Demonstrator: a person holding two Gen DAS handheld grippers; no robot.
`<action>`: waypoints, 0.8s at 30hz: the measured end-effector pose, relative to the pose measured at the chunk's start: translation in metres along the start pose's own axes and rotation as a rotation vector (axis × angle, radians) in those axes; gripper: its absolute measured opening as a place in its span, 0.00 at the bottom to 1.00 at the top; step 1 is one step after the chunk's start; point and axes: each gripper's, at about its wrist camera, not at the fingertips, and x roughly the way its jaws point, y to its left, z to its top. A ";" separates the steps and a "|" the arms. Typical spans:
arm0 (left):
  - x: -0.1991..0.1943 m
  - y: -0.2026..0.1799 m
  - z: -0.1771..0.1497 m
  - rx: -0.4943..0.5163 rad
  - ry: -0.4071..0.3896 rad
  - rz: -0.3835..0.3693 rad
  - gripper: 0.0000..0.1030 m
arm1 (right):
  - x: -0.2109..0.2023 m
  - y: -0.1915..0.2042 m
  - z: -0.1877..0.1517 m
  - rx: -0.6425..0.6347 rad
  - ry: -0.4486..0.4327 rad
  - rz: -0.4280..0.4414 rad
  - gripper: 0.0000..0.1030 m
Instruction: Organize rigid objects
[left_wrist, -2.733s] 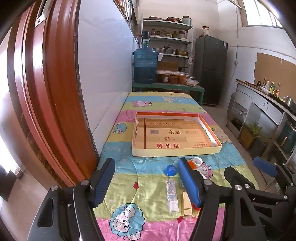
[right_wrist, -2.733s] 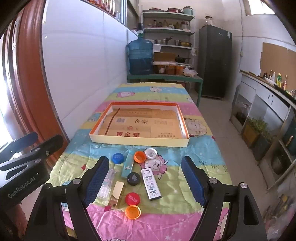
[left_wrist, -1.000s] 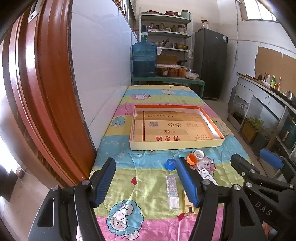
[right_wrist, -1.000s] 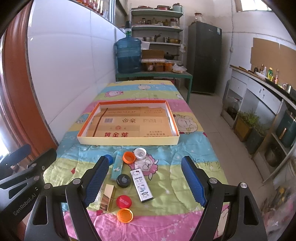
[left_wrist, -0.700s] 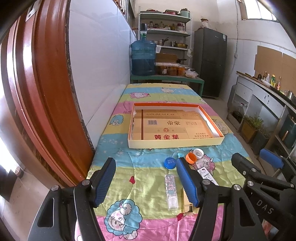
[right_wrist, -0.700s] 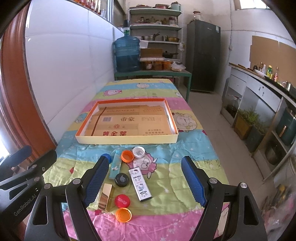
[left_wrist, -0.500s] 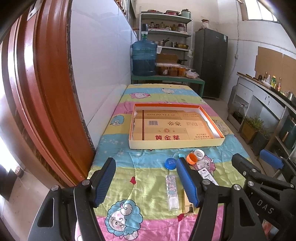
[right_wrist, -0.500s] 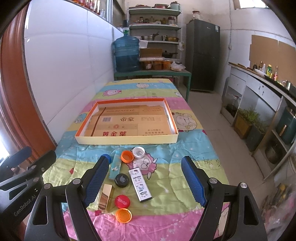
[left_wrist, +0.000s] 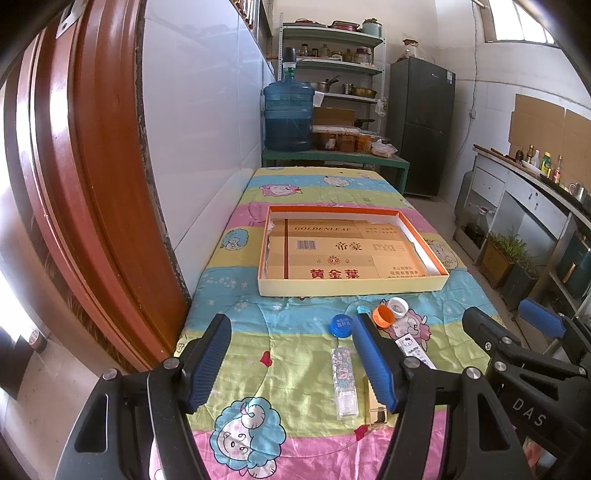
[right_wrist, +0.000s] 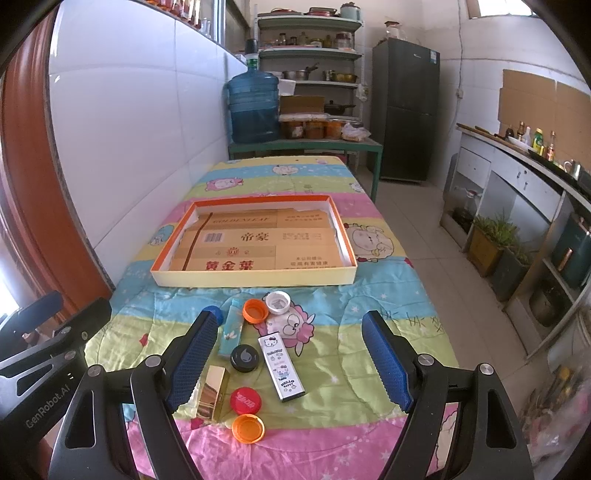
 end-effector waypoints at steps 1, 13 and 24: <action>0.000 0.000 0.000 0.000 0.000 0.000 0.66 | 0.000 0.001 0.000 0.003 0.001 -0.001 0.79; 0.000 0.000 -0.001 0.000 0.002 -0.001 0.66 | 0.000 0.000 0.000 0.003 0.002 0.001 0.79; 0.002 0.000 -0.003 0.001 0.006 -0.003 0.66 | 0.001 0.000 -0.001 0.002 0.004 -0.001 0.79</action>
